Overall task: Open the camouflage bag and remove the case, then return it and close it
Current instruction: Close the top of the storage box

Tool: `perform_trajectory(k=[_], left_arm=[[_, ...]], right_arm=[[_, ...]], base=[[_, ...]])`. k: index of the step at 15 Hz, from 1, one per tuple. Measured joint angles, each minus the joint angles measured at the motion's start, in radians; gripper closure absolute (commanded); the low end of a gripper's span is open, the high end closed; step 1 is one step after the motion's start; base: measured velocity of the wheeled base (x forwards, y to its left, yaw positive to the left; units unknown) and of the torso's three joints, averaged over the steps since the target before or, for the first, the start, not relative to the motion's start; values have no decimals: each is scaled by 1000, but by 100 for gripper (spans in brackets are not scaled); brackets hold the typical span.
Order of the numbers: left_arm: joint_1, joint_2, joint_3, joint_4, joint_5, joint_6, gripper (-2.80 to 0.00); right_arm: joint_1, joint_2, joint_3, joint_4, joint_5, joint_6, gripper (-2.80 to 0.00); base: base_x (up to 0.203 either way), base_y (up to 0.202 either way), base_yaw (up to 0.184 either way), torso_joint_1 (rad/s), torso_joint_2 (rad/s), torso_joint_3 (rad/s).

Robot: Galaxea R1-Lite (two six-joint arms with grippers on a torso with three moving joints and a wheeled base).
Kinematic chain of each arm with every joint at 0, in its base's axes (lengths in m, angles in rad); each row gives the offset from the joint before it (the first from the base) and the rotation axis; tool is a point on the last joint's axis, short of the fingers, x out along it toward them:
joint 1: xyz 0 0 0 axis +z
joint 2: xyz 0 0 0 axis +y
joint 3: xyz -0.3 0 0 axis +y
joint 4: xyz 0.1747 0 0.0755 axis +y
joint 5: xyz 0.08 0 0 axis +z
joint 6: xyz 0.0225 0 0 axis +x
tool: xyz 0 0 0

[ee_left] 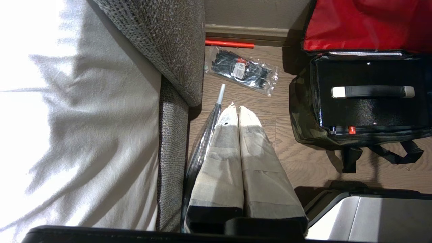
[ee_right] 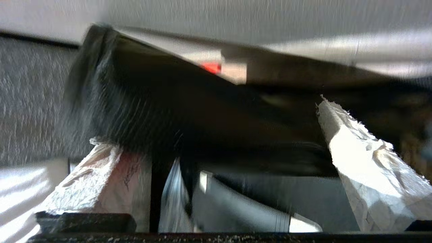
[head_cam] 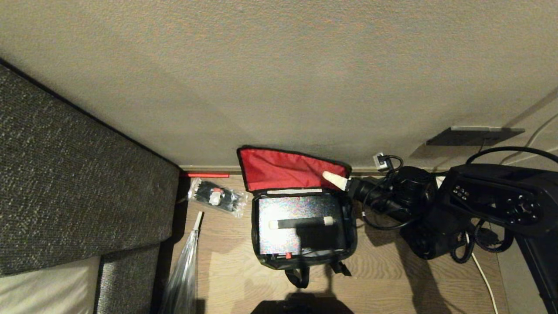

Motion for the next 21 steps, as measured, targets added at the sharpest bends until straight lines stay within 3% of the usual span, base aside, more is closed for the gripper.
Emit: perform_trajectory(k=[6,14,16,21], left_arm=[[0,0,0,0,0,0,0],[0,0,0,0,0,0,0],[0,0,0,0,0,0,0],[0,0,0,0,0,0,0]], right_arm=[[18,-50,219,0,54,-30,-280],[-4,-166,522,0,117,-219,-280],[-9,-177,526,0,115,-235,-280],[-39,-163,343,18,58,-235,-280]], base=[[0,0,0,0,0,0],[0,0,0,0,0,0],[0,0,0,0,0,0],[0,0,0,0,0,0]])
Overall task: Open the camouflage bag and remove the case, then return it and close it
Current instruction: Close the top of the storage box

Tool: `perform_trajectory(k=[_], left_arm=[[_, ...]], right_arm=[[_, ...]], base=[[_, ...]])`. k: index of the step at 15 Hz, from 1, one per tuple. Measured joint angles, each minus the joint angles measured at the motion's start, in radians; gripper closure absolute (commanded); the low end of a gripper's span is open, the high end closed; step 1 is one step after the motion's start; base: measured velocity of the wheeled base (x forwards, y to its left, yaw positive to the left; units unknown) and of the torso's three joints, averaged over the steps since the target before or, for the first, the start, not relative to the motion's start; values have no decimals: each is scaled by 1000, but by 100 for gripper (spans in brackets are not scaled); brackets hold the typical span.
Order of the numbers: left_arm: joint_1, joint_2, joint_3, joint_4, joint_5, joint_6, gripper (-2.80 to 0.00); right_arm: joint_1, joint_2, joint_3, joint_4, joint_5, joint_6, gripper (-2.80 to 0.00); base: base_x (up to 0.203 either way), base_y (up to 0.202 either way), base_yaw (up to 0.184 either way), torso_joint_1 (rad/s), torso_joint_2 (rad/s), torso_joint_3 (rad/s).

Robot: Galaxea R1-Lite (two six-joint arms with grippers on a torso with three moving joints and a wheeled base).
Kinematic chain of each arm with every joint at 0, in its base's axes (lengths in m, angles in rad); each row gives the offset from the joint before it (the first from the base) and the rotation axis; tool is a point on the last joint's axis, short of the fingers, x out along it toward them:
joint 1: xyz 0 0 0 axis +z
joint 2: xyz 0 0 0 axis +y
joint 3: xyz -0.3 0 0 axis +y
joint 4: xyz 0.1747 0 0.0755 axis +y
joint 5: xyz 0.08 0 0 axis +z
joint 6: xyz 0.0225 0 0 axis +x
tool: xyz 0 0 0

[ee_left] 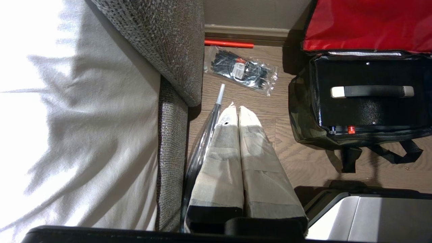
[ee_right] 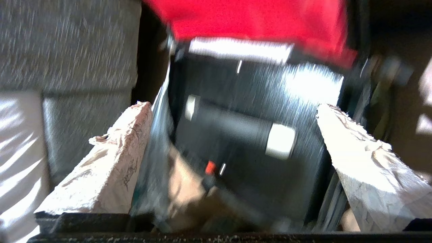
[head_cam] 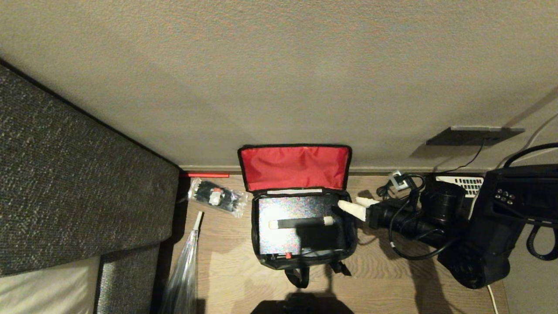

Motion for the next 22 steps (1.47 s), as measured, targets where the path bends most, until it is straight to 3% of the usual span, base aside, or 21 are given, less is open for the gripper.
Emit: perform_trajectory(k=[5,9,13,22], left_arm=[[0,0,0,0,0,0,0],[0,0,0,0,0,0,0],[0,0,0,0,0,0,0],[0,0,0,0,0,0,0]], right_arm=[[-18,100,-224,-15,-11,-60,-280],[-27,195,-348,-16,-41,-151,-280],[-31,254,-464,-17,-44,-158,-280],[-31,294,-534,-18,-70,-158,-280]], base=[[0,0,0,0,0,0],[0,0,0,0,0,0],[0,0,0,0,0,0],[0,0,0,0,0,0]])
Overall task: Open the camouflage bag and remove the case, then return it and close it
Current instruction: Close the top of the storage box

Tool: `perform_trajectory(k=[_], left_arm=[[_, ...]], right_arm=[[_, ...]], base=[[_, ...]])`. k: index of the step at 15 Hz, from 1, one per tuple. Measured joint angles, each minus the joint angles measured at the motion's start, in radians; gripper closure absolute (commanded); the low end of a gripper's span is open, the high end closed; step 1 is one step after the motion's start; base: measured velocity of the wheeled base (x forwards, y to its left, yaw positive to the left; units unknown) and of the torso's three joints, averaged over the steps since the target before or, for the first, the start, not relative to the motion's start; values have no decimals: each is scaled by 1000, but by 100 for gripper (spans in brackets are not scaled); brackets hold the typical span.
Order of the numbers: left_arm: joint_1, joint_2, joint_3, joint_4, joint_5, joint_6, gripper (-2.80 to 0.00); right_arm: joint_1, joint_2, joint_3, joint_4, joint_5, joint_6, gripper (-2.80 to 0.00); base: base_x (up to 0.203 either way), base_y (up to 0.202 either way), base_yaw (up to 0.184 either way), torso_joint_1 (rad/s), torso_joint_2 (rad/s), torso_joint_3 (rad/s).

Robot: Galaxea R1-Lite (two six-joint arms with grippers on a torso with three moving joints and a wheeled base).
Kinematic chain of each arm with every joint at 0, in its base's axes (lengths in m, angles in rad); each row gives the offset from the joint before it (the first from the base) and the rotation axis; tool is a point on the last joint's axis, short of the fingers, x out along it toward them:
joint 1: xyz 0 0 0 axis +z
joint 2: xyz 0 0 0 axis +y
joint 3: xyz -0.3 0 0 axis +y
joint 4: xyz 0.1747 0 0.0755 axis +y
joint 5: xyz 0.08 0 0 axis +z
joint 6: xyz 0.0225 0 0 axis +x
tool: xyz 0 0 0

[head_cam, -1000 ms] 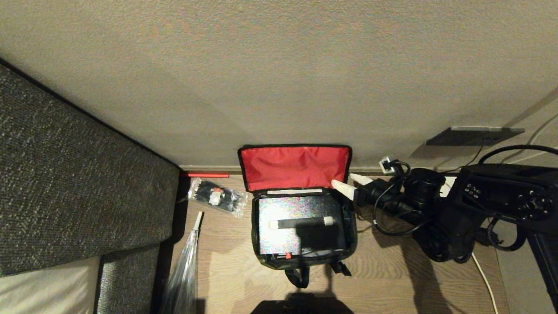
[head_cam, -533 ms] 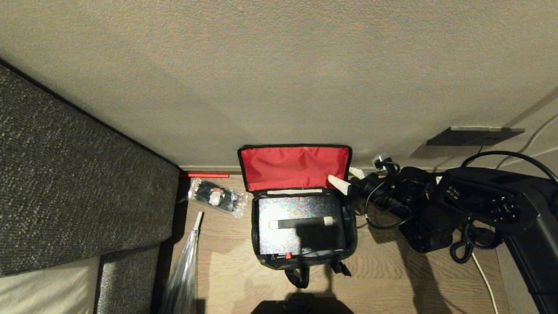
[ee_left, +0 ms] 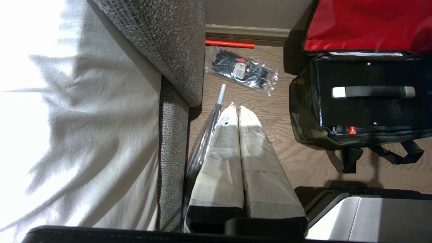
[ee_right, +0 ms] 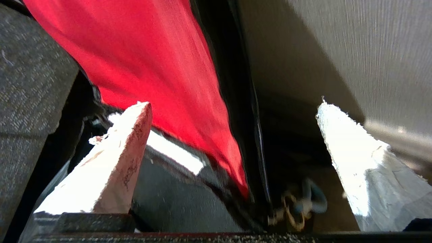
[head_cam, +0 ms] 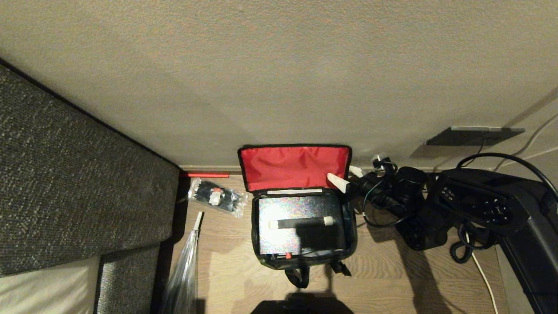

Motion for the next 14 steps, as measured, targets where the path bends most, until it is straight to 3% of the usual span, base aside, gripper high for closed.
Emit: perform_trajectory(k=[1,2,10,14], left_arm=[[0,0,0,0,0,0,0],[0,0,0,0,0,0,0],[0,0,0,0,0,0,0],[0,0,0,0,0,0,0]], right_arm=[[0,-3,-8,0,1,0,-280],[-1,-6,-13,0,1,2,0],[-3,-26,-24,0,4,2,0],[-4,-52,55,0,9,-1,0]], base=[[0,0,0,0,0,0],[0,0,0,0,0,0],[0,0,0,0,0,0],[0,0,0,0,0,0]])
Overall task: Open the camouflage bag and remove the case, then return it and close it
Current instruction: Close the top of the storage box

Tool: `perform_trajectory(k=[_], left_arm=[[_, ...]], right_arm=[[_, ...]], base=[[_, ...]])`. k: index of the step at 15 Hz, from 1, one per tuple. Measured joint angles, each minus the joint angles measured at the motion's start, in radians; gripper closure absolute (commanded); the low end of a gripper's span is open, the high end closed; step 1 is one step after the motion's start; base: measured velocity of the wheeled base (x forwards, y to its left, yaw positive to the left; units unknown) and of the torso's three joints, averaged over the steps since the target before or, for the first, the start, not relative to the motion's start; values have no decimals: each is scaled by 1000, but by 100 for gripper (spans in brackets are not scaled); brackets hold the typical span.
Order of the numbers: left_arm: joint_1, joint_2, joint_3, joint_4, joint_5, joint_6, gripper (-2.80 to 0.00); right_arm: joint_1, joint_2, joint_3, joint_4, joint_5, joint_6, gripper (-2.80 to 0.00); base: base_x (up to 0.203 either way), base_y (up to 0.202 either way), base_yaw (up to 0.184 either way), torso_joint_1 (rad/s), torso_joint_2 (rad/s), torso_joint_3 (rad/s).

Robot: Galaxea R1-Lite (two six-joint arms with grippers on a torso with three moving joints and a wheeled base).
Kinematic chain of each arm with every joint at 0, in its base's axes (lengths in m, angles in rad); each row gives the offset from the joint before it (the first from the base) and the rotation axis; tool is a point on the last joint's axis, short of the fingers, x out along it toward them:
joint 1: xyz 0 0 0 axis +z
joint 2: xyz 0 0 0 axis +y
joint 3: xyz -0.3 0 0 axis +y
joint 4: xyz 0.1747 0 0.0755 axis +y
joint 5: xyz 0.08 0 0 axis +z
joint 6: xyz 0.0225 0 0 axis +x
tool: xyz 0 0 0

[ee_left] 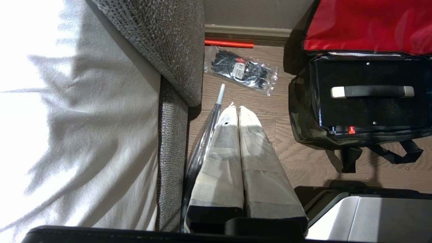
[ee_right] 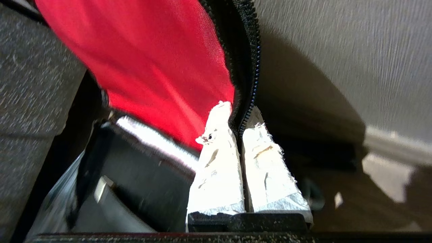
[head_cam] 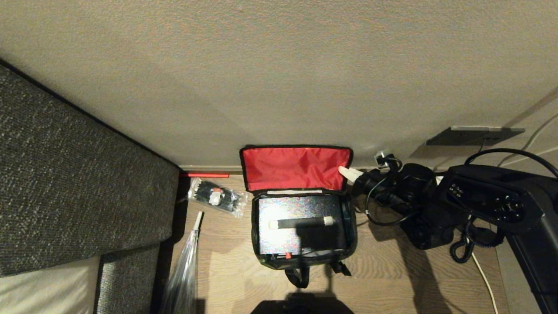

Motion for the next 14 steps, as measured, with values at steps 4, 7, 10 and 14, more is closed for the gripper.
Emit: perform_trajectory(k=[4,7,10,14], left_arm=[[0,0,0,0,0,0,0],[0,0,0,0,0,0,0],[0,0,0,0,0,0,0],[0,0,0,0,0,0,0]], right_arm=[[1,-34,80,0,5,-26,0],[8,-62,173,0,38,-88,0],[19,-76,227,0,61,-164,0],[33,-94,295,0,68,-210,-280]], base=[[0,0,0,0,0,0],[0,0,0,0,0,0],[0,0,0,0,0,0],[0,0,0,0,0,0]])
